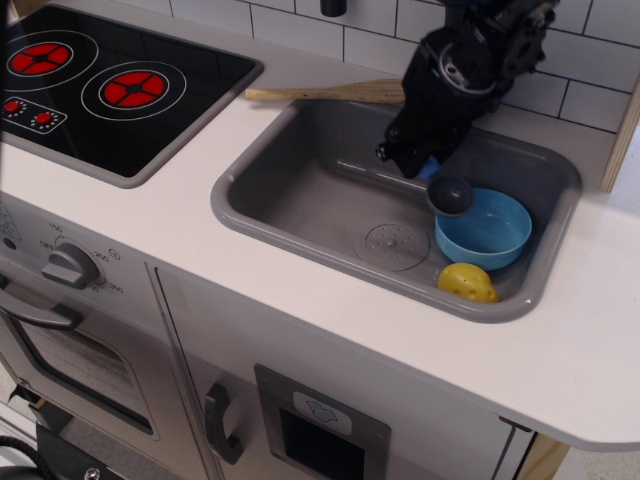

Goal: Put spoon in bowl sink

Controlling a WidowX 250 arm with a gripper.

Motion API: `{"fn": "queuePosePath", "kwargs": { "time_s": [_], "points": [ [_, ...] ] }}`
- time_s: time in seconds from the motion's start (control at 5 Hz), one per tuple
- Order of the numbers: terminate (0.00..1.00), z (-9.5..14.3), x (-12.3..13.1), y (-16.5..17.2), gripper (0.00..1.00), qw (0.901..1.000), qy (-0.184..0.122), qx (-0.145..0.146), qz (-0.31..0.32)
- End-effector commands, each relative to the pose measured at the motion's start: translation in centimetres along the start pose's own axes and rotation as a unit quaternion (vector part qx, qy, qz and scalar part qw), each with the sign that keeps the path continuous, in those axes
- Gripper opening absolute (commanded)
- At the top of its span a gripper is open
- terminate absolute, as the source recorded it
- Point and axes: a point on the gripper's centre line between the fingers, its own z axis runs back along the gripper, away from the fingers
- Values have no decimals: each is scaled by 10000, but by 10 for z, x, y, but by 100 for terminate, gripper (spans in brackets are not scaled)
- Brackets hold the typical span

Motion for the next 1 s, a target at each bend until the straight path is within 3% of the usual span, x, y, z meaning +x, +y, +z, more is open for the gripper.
{"fn": "queuePosePath", "kwargs": {
  "time_s": [0.0,0.2,0.4,0.8],
  "points": [
    [0,15,-9,-24,0,9989,-93,-468,-13],
    [0,17,-19,-28,0,9987,-68,-506,-85],
    [0,16,-29,-32,100,9987,-29,-460,-201],
    [0,27,-31,-28,100,9982,-15,-438,-403]
  ]
}}
